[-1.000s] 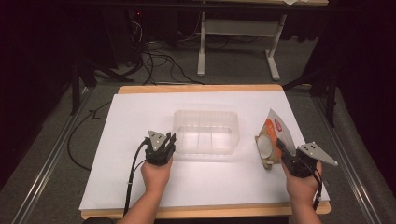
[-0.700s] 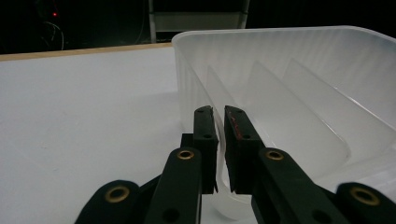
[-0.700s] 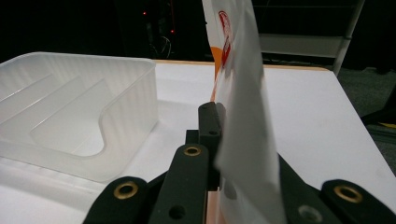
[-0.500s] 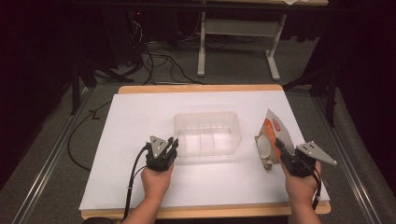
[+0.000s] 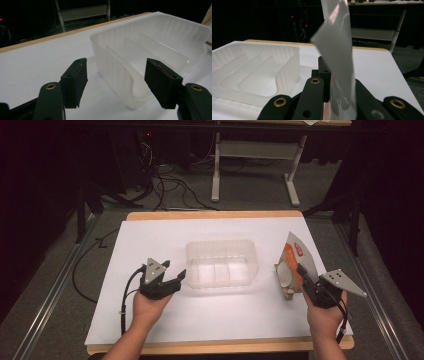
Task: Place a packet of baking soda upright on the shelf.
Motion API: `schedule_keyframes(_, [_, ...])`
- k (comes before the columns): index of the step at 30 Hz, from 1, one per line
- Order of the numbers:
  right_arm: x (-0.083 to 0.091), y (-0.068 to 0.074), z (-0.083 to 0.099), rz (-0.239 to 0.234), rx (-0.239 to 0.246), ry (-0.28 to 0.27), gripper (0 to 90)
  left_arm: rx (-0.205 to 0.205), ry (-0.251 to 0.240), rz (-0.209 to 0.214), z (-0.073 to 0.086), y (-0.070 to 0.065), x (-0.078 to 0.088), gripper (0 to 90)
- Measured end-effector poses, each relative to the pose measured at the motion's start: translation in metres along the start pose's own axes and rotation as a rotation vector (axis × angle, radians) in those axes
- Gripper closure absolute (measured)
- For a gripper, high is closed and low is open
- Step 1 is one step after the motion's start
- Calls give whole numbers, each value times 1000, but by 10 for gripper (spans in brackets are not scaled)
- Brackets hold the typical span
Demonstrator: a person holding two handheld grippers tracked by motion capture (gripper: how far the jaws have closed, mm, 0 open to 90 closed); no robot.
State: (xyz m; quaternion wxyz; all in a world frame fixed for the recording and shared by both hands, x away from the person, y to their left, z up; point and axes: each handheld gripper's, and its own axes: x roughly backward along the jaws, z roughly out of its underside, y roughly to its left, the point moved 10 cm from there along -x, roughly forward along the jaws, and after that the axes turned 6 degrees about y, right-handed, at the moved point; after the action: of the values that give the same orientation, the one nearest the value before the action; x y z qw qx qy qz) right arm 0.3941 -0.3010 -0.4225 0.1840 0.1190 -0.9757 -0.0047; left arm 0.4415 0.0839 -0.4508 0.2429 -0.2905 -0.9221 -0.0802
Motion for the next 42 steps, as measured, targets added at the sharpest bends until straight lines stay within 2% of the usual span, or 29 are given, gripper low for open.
schedule_keyframes(1, [1, 0, -1, 2, 1, -2, 900, -1, 7, -9, 1, 7, 2, 344])
schedule_keyframes(5, [3, 0, -4, 4, 4, -13, 900, 48, 17, -35, 12, 36, 7, 330])
schedule_keyframes(9, [7, 1, -9, 4, 5, -27, 900, 86, 37, -50, 32, 55, 6, 312])
schedule_keyframes(13, [10, 4, -14, 5, 9, -39, 900, 85, 88, -64, 46, 69, 6, 307])
schedule_keyframes(17, [13, 11, -23, -4, 13, -50, 900, 106, 78, -36, 48, 69, 7, 304])
schedule_keyframes(24, [11, 21, -33, -24, 12, -57, 900, 71, 67, -12, 45, 59, 6, 296])
schedule_keyframes(29, [8, 28, -44, -36, 8, -65, 900, 47, 82, 6, 46, 53, 4, 294])
schedule_keyframes(37, [10, 45, -76, -70, 13, -103, 900, 33, 84, 8, 46, 51, 3, 288])
schedule_keyframes(42, [9, 65, -98, -106, 27, -125, 900, 30, 86, -1, 47, 52, 3, 284])
